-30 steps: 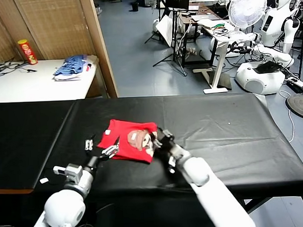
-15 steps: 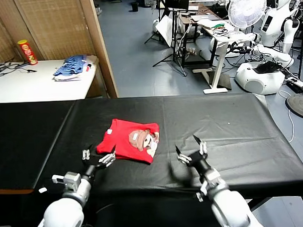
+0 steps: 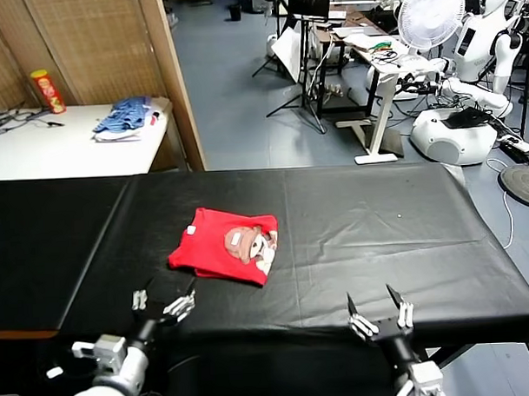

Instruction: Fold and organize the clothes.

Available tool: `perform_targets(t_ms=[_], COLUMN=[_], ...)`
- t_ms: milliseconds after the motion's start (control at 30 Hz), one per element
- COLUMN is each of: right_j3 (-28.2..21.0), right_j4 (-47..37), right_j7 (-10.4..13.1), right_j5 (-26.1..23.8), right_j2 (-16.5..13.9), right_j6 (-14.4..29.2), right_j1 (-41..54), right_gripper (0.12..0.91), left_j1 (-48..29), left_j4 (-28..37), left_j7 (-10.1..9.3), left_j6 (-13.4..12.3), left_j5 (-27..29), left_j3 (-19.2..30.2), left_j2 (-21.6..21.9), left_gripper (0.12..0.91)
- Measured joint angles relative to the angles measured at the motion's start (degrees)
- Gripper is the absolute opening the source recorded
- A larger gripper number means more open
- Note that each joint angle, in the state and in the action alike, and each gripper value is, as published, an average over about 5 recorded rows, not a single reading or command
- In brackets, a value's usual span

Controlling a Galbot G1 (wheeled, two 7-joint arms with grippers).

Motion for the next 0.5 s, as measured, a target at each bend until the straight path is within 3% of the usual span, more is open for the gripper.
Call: perform_targets(t_ms=[367, 500], right_j3=[2.27, 2.28], right_j4=[8.26, 9.03], right_j7=[2.56, 2.92], right_j5=[5.05, 5.3], right_j2=[1.23, 1.47], right_j6=[-8.56, -9.6], right_j1=[-9.86, -10.74], right_gripper=[0.798, 0.798], left_j1=[9.34, 10.12], left_j4=[-4.5, -4.62], left_j7=[0.33, 0.61], left_j6=[3.27, 3.5], left_j5=[-5.91, -6.02], left_j3=[-6.36, -7.03], left_j2=[-0.06, -0.27], left_gripper=[0.798, 0.798])
